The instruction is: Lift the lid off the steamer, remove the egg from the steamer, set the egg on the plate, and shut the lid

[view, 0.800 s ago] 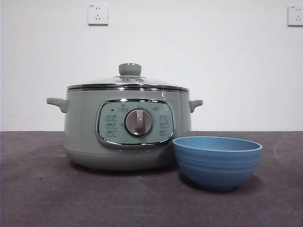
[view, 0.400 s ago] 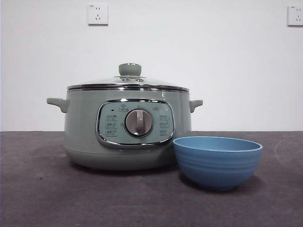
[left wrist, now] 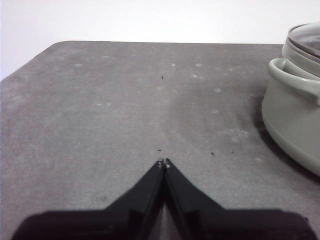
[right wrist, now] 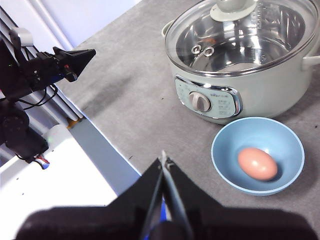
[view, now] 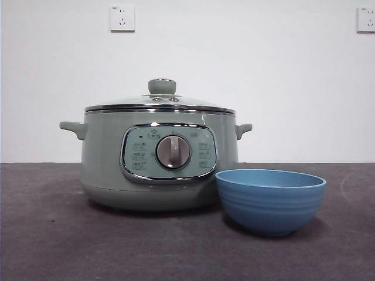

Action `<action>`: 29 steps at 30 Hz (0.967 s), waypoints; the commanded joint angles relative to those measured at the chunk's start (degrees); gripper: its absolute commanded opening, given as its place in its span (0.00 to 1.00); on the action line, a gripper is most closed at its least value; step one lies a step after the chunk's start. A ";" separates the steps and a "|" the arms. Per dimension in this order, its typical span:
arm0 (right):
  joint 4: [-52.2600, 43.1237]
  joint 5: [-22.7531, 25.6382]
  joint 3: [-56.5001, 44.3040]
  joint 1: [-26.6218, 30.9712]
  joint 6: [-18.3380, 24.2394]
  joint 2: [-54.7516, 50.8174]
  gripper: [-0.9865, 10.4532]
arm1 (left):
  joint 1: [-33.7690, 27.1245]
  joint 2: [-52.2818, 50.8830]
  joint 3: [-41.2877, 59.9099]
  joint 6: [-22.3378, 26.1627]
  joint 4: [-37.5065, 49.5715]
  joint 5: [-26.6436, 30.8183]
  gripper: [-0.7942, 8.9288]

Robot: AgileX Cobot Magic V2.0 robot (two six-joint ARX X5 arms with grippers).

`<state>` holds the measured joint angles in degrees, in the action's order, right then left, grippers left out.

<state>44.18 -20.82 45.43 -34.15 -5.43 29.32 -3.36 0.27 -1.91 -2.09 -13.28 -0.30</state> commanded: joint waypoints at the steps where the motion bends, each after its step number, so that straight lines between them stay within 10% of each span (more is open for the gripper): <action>1: -0.09 0.13 0.20 -0.13 -0.55 -0.09 0.09 | -0.28 -0.15 0.83 -1.20 -0.02 0.02 0.08; 29: -0.55 3.98 0.17 2.14 4.57 -1.68 0.09 | -0.28 -0.15 0.83 -1.16 0.33 0.02 0.08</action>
<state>44.07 -17.52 45.43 -32.56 -3.01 28.25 -3.38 0.27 -1.91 -3.05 -13.23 -0.25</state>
